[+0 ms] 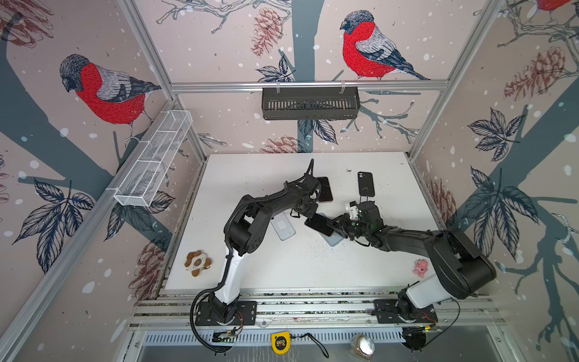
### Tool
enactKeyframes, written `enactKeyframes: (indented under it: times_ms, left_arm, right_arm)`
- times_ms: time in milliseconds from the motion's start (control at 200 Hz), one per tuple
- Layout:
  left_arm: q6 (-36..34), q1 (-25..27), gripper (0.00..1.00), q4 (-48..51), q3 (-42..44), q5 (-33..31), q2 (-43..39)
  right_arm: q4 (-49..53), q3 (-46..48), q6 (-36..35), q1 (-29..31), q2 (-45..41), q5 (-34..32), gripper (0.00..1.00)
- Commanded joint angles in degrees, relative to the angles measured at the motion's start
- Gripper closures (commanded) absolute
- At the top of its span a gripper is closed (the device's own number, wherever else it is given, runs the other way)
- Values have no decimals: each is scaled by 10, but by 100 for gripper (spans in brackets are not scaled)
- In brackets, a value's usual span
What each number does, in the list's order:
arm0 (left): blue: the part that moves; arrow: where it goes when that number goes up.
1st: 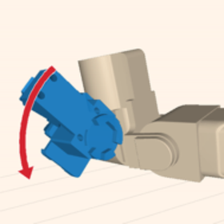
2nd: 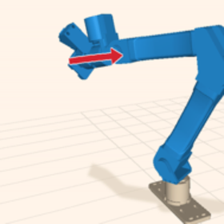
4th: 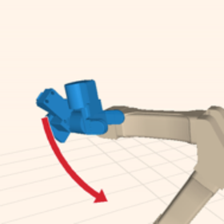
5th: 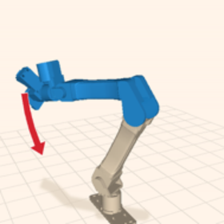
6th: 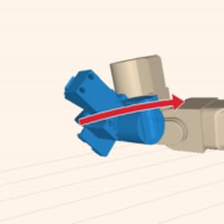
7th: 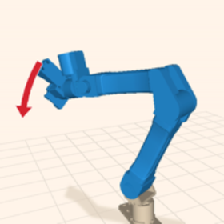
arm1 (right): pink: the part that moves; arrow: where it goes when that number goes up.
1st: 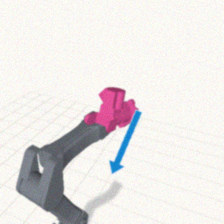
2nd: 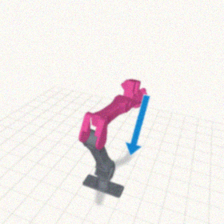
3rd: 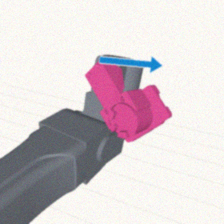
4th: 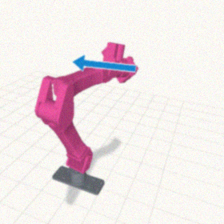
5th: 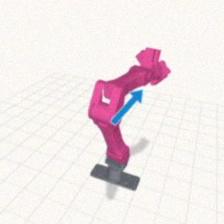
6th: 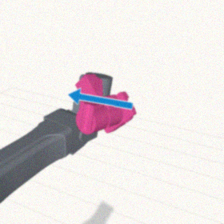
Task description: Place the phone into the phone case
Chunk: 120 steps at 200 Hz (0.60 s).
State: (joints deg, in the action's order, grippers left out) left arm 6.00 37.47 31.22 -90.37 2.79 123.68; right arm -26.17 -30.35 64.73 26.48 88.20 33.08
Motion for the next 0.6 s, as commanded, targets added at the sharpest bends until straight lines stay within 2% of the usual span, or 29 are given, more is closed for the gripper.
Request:
enactKeyframes:
  times_ms: [0,170,275,420,595]
  left_arm:
    - [2,0,74,93,9,29,4]
    - [4,-4,74,77,16,53,-13]
    - [10,-11,73,59,26,40,-40]
    - [22,-41,70,-15,81,32,-138]
    - [13,-52,64,-143,174,51,-289]
  right_arm:
    - [-34,-4,7,1,8,12,73]
    - [-38,-9,-4,0,14,25,84]
    - [-31,-15,-42,-9,3,46,90]
    - [97,-55,-160,-20,-41,52,93]
    - [263,-106,-314,-43,-143,7,93]
